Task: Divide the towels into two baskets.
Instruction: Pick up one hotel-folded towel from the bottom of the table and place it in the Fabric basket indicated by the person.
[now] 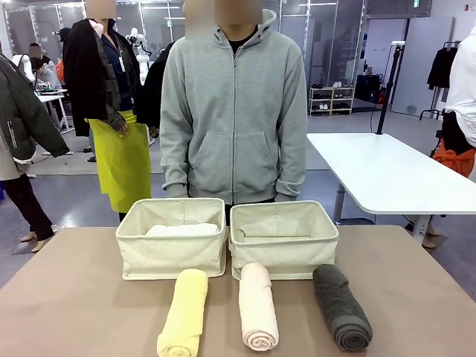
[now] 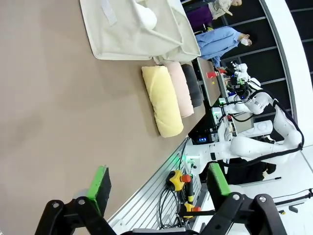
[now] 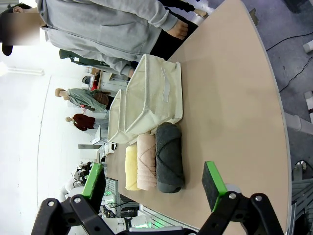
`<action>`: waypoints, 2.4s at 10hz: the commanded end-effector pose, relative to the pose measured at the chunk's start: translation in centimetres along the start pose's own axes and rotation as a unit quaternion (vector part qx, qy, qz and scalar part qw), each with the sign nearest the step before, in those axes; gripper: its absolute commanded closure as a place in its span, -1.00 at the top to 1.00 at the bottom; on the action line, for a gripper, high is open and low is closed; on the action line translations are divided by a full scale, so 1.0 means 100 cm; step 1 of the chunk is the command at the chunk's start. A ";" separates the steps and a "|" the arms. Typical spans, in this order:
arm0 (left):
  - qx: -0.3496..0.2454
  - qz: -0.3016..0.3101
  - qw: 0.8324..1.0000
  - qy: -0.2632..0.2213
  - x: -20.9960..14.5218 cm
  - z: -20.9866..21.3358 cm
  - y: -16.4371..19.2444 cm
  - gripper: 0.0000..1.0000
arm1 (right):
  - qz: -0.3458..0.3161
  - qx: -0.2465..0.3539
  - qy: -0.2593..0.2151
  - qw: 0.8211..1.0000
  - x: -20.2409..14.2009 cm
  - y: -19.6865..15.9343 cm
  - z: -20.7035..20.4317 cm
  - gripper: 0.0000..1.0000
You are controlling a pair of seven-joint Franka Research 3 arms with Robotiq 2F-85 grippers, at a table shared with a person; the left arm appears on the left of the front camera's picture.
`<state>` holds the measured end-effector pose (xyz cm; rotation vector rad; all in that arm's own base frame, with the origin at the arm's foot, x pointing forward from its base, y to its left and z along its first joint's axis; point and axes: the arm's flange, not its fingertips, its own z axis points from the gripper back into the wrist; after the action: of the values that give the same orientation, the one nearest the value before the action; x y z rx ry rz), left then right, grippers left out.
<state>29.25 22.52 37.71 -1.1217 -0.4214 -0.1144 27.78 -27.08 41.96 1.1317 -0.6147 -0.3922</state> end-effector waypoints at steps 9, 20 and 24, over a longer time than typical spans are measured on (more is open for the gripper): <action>0.026 -0.026 0.999 0.027 0.014 -0.021 -0.026 1.00 | 0.002 0.008 -0.002 1.000 0.000 0.003 0.002 1.00; 0.182 0.039 0.979 0.087 0.028 -0.280 -0.107 1.00 | 0.002 0.008 -0.002 1.000 0.000 0.003 0.002 1.00; 0.195 0.028 0.975 0.101 0.011 -0.344 -0.114 1.00 | 0.002 0.008 -0.002 1.000 0.000 0.003 0.002 1.00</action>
<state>38.53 -12.69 36.72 -0.7299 -0.1865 -0.1203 27.81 -27.04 41.97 1.1335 -0.6135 -0.3903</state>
